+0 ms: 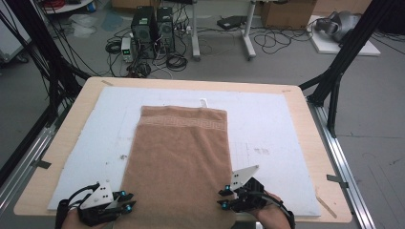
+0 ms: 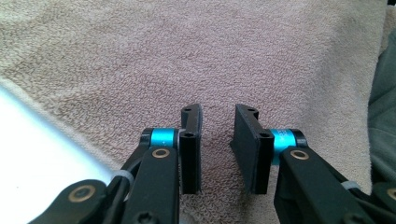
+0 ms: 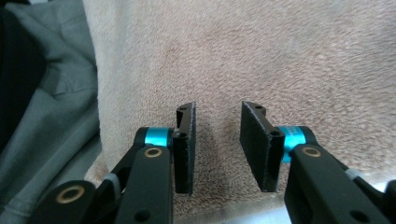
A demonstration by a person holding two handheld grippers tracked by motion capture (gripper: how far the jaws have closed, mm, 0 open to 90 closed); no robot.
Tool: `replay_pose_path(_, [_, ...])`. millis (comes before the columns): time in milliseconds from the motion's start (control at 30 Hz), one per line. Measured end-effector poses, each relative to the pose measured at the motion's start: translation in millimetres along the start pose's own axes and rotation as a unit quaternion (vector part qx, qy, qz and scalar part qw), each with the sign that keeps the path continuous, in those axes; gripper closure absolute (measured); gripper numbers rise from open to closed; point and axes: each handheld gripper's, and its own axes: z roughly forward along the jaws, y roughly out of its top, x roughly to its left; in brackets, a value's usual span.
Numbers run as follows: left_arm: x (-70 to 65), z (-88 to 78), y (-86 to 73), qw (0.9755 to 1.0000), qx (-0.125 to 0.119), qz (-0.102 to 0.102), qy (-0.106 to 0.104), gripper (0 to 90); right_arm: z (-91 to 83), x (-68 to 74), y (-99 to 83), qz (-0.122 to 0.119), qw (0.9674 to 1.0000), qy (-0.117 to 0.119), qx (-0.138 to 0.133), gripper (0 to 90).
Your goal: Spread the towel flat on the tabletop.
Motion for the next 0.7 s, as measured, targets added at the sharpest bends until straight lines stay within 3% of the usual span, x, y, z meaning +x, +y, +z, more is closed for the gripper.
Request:
replay_pose_path(400, [16.8,-2.3,19.5,0.9994,-0.029,-0.016,0.007,60.1,-22.0,-16.1,7.4,0.043,0.9969,-0.051,-0.042,47.9])
replay_pose_path(700, [30.6,-0.7,30.1,0.9992,-0.031,-0.018,0.019,53.9,-22.8,-31.9,14.7,0.06,0.9942,-0.069,-0.055,38.3])
